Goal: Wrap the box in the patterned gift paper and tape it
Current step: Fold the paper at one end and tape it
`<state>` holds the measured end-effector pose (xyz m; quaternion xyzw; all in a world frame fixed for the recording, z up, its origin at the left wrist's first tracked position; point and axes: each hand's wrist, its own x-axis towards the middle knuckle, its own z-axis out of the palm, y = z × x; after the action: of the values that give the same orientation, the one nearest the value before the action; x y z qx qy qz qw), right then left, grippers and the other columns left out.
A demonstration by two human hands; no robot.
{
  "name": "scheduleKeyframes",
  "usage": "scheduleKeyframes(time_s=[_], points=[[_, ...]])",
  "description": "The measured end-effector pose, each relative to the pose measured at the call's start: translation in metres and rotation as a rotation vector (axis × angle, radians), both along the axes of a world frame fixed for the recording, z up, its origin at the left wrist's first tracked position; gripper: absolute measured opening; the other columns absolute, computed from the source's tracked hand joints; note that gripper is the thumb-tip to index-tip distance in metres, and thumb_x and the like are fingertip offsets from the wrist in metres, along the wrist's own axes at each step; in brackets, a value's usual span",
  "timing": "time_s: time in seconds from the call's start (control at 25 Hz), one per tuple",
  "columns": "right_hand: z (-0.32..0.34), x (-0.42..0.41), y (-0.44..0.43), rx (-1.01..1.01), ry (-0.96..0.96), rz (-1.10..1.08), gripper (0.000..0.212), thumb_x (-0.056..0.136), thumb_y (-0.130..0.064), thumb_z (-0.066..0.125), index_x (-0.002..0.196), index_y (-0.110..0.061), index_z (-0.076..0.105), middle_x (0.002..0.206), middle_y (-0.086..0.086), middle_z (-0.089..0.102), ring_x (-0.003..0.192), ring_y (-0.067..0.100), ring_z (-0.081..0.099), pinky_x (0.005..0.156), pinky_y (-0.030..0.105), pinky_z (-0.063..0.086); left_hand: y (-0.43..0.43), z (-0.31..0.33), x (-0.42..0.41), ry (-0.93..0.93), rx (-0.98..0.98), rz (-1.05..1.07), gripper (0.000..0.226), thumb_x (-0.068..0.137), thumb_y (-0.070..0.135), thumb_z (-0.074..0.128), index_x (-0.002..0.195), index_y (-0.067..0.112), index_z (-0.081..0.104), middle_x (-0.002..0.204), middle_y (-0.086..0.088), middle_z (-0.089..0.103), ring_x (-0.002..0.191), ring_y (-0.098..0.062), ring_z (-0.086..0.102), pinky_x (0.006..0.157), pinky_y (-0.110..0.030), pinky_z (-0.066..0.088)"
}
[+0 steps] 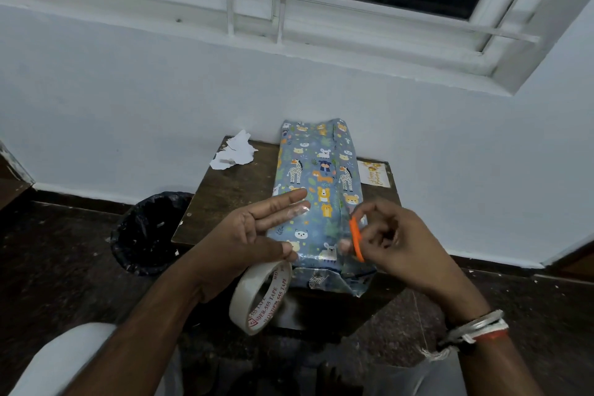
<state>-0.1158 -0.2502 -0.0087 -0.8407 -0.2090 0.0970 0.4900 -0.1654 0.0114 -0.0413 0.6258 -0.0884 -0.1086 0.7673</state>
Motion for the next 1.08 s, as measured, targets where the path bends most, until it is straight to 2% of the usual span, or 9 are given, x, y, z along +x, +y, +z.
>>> scheduleKeyframes(time_s=[0.12, 0.2, 0.28, 0.36, 0.48, 0.64, 0.84, 0.96, 1.08], points=[[-0.008, 0.016, 0.012, -0.169, -0.362, -0.353, 0.017, 0.075, -0.026, 0.089, 0.086, -0.025, 0.076, 0.066, -0.009, 0.069, 0.063, 0.004, 0.063, 0.063, 0.022, 0.049, -0.001, 0.000, 0.001, -0.002, -0.005, 0.023, 0.079, 0.086, -0.021, 0.062, 0.143, 0.033, 0.052, 0.142, 0.007, 0.062, 0.094, -0.024, 0.072, 0.081, -0.026, 0.057], [-0.011, 0.025, 0.022, -0.447, -0.519, -0.360, 0.011, 0.086, -0.032, 0.077, 0.082, -0.022, 0.077, 0.070, -0.006, 0.071, 0.070, 0.012, 0.066, 0.062, 0.029, 0.049, -0.003, -0.001, 0.002, -0.008, 0.015, 0.024, 0.080, 0.087, -0.021, 0.062, 0.143, 0.035, 0.051, 0.143, 0.007, 0.062, 0.096, -0.027, 0.071, 0.083, -0.028, 0.058], [-0.017, 0.034, 0.031, -0.757, -0.519, -0.263, 0.017, 0.094, -0.032, 0.065, 0.090, -0.019, 0.076, 0.077, 0.002, 0.067, 0.076, 0.028, 0.065, 0.062, 0.033, 0.049, -0.005, -0.002, 0.002, 0.001, 0.018, 0.023, 0.080, 0.087, -0.021, 0.062, 0.144, 0.034, 0.049, 0.144, 0.007, 0.061, 0.097, -0.028, 0.071, 0.084, -0.030, 0.058], [-0.018, 0.040, 0.040, -0.970, -0.506, -0.168, 0.012, 0.092, -0.019, 0.063, 0.098, -0.019, 0.073, 0.076, 0.004, 0.054, 0.075, 0.030, 0.060, 0.062, 0.031, 0.045, -0.006, -0.003, 0.002, 0.018, 0.006, 0.021, 0.081, 0.087, -0.022, 0.061, 0.144, 0.033, 0.049, 0.143, 0.006, 0.062, 0.095, -0.022, 0.073, 0.080, -0.028, 0.058], [-0.014, 0.043, 0.046, -1.074, -0.440, -0.056, 0.025, 0.085, -0.008, 0.066, 0.107, -0.018, 0.071, 0.081, 0.007, 0.049, 0.079, 0.030, 0.055, 0.064, 0.032, 0.045, -0.008, -0.003, 0.001, 0.029, 0.003, 0.015, 0.082, 0.086, -0.025, 0.059, 0.143, 0.033, 0.048, 0.142, 0.005, 0.063, 0.097, -0.014, 0.073, 0.079, -0.027, 0.058], [-0.010, 0.032, 0.049, -0.860, -0.433, -0.195, 0.017, 0.095, -0.021, 0.062, 0.111, -0.018, 0.066, 0.100, 0.013, 0.065, 0.093, 0.036, 0.064, 0.074, 0.038, 0.055, -0.007, -0.003, 0.001, 0.037, -0.013, 0.012, 0.084, 0.086, -0.027, 0.058, 0.143, 0.034, 0.047, 0.141, 0.006, 0.063, 0.090, -0.012, 0.073, 0.078, -0.028, 0.058], [-0.015, 0.032, 0.047, -0.893, -0.439, -0.120, 0.023, 0.096, -0.021, 0.064, 0.117, -0.023, 0.073, 0.104, 0.007, 0.072, 0.093, 0.027, 0.069, 0.079, 0.035, 0.057, -0.010, -0.004, 0.003, 0.027, -0.021, 0.017, 0.087, 0.085, -0.027, 0.058, 0.142, 0.036, 0.048, 0.141, 0.007, 0.063, 0.095, -0.013, 0.073, 0.079, -0.029, 0.058], [-0.019, 0.022, 0.048, -0.286, -0.257, -0.290, 0.016, 0.094, -0.029, 0.072, 0.109, -0.024, 0.078, 0.088, -0.003, 0.079, 0.083, 0.007, 0.074, 0.081, 0.026, 0.059, -0.011, -0.005, 0.004, 0.026, -0.038, 0.021, 0.088, 0.084, -0.027, 0.059, 0.141, 0.040, 0.049, 0.143, 0.006, 0.062, 0.094, -0.022, 0.071, 0.079, -0.031, 0.059], [-0.013, 0.006, 0.057, 0.274, 0.164, -0.274, 0.017, 0.095, -0.028, 0.074, 0.106, -0.015, 0.075, 0.083, 0.008, 0.079, 0.079, 0.014, 0.075, 0.078, 0.031, 0.061, -0.013, -0.005, 0.004, 0.013, -0.037, 0.016, 0.089, 0.085, -0.026, 0.059, 0.140, 0.044, 0.050, 0.143, 0.007, 0.061, 0.084, -0.022, 0.070, 0.079, -0.032, 0.059]])
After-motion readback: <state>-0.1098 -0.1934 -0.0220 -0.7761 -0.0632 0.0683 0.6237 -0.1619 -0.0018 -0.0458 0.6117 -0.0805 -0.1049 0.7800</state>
